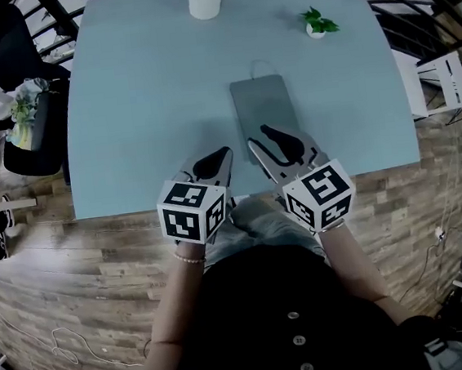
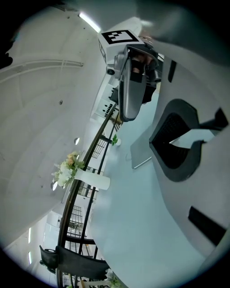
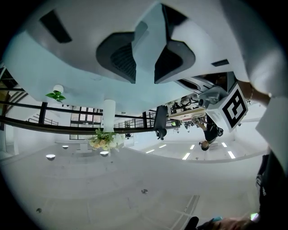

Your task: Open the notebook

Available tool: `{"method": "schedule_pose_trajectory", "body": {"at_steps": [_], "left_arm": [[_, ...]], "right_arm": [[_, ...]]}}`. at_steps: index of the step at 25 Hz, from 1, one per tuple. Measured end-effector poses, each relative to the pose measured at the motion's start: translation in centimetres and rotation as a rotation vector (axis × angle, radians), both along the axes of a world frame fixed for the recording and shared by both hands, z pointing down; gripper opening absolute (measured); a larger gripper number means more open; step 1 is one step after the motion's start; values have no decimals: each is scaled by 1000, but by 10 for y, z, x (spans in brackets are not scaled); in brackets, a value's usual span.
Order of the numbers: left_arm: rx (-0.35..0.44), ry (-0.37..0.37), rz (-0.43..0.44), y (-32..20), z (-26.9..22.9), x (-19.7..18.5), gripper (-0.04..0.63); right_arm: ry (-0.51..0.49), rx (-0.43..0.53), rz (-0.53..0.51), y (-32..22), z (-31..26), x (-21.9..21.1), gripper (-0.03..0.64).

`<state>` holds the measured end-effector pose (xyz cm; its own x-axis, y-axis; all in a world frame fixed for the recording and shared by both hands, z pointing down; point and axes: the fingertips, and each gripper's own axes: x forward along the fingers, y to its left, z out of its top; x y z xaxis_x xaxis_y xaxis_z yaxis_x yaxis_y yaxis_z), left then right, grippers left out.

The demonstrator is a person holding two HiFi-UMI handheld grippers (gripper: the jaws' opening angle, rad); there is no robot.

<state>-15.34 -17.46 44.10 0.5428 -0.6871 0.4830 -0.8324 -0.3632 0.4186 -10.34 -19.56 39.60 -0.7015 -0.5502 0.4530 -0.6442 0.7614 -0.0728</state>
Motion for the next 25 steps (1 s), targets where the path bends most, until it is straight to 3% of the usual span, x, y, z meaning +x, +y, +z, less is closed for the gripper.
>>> {"method": "schedule_pose_trajectory", "body": {"at_steps": [9, 25], "left_arm": [[-13, 36, -99, 3, 4, -13, 17], [-86, 73, -158, 15, 35, -1, 17]], "right_arm": [[44, -27, -85, 6, 5, -4, 129], [144, -96, -164, 5, 51, 8, 115]]}}
